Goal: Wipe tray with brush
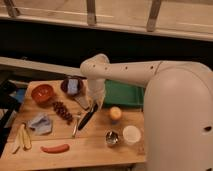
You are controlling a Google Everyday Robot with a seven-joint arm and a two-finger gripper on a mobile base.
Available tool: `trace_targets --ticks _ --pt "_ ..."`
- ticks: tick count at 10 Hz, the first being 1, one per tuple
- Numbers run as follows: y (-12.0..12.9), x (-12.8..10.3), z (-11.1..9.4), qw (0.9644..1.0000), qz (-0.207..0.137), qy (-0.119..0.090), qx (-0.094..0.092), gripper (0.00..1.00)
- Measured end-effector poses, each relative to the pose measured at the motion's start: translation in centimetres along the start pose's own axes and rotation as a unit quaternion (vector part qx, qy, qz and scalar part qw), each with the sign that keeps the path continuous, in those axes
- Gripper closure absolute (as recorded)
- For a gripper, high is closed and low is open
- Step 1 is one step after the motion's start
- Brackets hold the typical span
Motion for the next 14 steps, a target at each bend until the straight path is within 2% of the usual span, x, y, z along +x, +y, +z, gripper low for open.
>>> trace_targets --ticks 3,4,6,7,11,12,13,14 --pt "-1.5 -5.8 -1.1 0.9993 0.029 -0.014 -0.018 1.00" --pt "-2.5 -8.4 -1.4 0.9985 0.045 -0.019 -0.026 1.00" --pt "-4.4 -11.6 -2.1 0.9962 0.073 -0.028 -0.039 1.00" --pt "-4.7 -12.1 -2.2 0.9957 0.078 -0.030 -0.041 1.00" --pt "-4.7 -12.0 -2.0 0.9954 0.080 -0.026 -0.044 1.00" --pt "-5.2 -11.9 -1.5 0.9924 0.100 -0.024 -0.069 1.00" --pt "-5.9 -12.1 -1.1 0.9873 0.120 -0.026 -0.101 1.00" --pt "-6.8 -13.1 -0.9 0.9798 0.140 -0.039 -0.138 1.00"
